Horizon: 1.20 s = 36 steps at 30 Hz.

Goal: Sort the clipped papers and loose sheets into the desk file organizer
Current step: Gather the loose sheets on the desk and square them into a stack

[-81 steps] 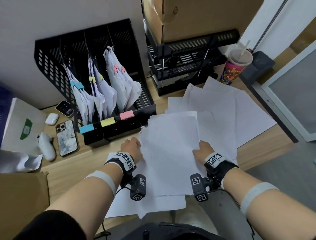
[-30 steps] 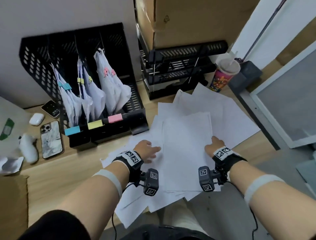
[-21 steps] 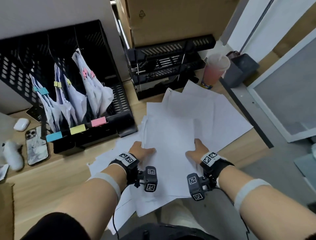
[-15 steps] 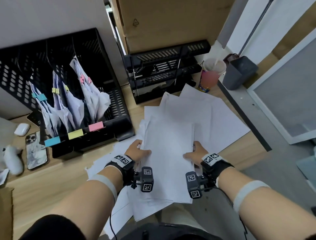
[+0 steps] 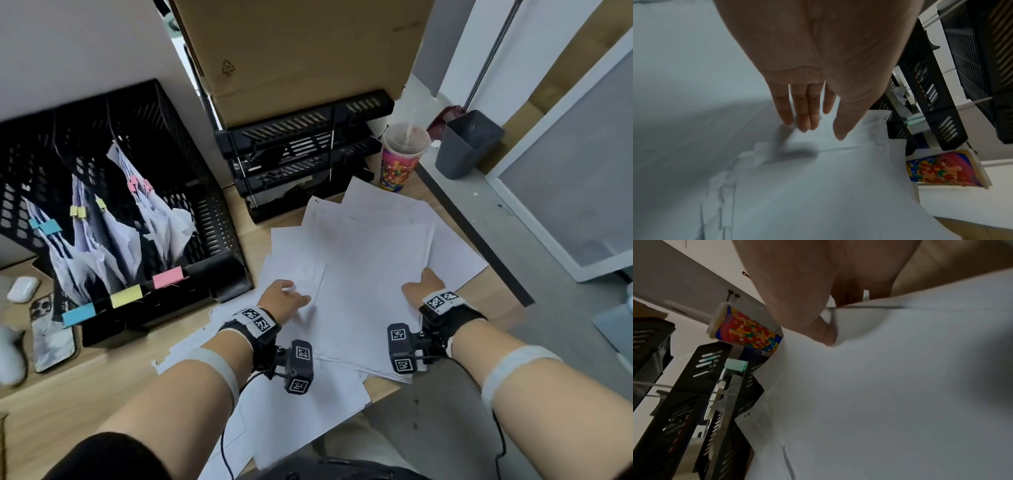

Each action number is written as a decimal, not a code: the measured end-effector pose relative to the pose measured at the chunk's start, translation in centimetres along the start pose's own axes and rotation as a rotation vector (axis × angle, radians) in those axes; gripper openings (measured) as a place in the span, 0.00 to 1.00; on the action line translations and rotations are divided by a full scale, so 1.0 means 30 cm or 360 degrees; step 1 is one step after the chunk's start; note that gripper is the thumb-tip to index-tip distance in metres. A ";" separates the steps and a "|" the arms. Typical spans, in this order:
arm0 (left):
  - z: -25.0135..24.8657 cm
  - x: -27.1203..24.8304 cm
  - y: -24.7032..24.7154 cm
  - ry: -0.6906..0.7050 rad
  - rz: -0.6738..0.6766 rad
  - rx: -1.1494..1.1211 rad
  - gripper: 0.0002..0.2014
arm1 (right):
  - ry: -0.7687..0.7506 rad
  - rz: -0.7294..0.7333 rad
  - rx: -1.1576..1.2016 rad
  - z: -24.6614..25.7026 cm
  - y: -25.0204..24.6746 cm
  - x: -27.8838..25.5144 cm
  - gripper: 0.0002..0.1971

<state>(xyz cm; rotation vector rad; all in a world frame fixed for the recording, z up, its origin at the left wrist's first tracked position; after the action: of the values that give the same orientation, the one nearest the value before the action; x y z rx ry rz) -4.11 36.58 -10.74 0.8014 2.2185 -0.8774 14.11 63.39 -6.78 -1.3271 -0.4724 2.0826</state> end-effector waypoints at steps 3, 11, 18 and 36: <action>-0.038 0.014 0.043 0.0075 0.0046 0.0086 0.33 | 0.0016 0.0071 0.0117 0.019 0.025 0.007 0.30; -0.032 0.085 0.035 0.0147 0.0045 0.0243 0.30 | -0.0211 0.0037 0.0250 0.070 -0.011 -0.022 0.14; -0.084 0.079 0.049 0.0137 0.0196 0.0399 0.46 | -0.0401 -0.0218 0.0668 0.122 -0.188 -0.107 0.12; -0.560 -0.242 -0.177 0.1153 -0.0063 -0.0503 0.30 | -0.0647 -0.0356 0.1346 0.236 -0.147 -0.349 0.26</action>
<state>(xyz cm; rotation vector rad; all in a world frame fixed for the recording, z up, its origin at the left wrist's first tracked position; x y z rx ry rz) -8.61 43.67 6.35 1.0285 2.9002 -0.2345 12.26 59.91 6.01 -0.3493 0.1140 1.9970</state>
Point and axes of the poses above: each hand's wrist, its own x-axis towards the middle knuckle, its own y-axis out of the palm, z = x × y, the point moved 10 cm from there along x, towards the middle knuckle, and after that the axes turned 5 degrees about x, right-handed, at the moved point
